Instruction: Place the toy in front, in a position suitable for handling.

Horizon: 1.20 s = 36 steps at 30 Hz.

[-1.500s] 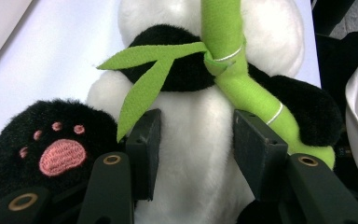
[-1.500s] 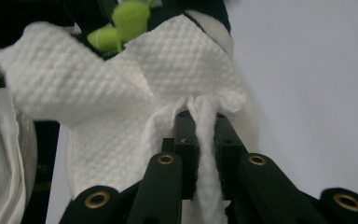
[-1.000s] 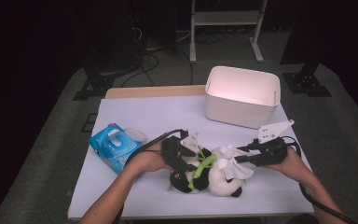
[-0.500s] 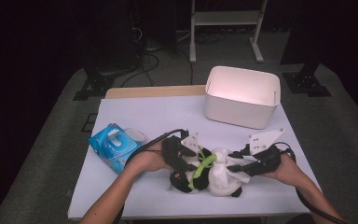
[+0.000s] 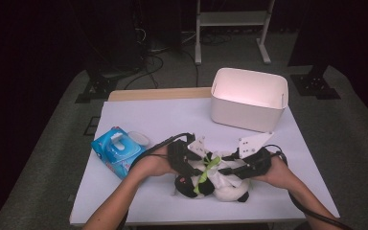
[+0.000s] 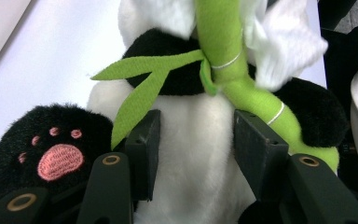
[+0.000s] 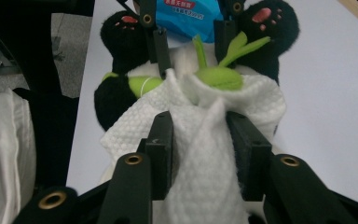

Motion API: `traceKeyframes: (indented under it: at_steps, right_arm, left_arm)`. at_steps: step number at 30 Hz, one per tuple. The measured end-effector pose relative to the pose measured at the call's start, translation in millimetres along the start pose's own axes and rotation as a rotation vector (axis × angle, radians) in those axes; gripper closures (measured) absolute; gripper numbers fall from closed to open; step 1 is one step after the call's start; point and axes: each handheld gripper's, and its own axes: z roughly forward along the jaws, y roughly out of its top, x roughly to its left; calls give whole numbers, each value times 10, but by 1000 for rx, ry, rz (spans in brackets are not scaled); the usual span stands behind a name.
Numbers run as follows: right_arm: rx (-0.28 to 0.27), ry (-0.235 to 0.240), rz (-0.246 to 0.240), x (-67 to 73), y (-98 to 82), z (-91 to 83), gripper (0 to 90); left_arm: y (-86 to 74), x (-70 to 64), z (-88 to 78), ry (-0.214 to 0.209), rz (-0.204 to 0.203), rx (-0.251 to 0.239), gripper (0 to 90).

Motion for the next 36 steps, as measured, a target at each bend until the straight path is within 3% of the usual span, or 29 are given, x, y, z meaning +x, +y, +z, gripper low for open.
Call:
traceKeyframes:
  at_steps: [6, 18, 28, 33, 36]
  right_arm:
    - [40, 14, -27, -38, 93, 149, 759]
    - [22, 3, -10, -57, 26, 1, 797]
    - [52, -49, 27, -139, -90, -224, 799]
    - [51, -38, 28, -159, -58, -167, 799]
    - [56, -18, 2, -179, 68, -26, 798]
  left_arm:
    - [-33, 1, -3, 4, -6, -15, 517]
    - [-38, 9, 1, -1, -26, -30, 519]
    - [-22, 19, 2, -3, -16, -18, 519]
    - [-2, 19, 2, -4, -2, -1, 518]
    - [1, 10, 0, -3, 2, 2, 518]
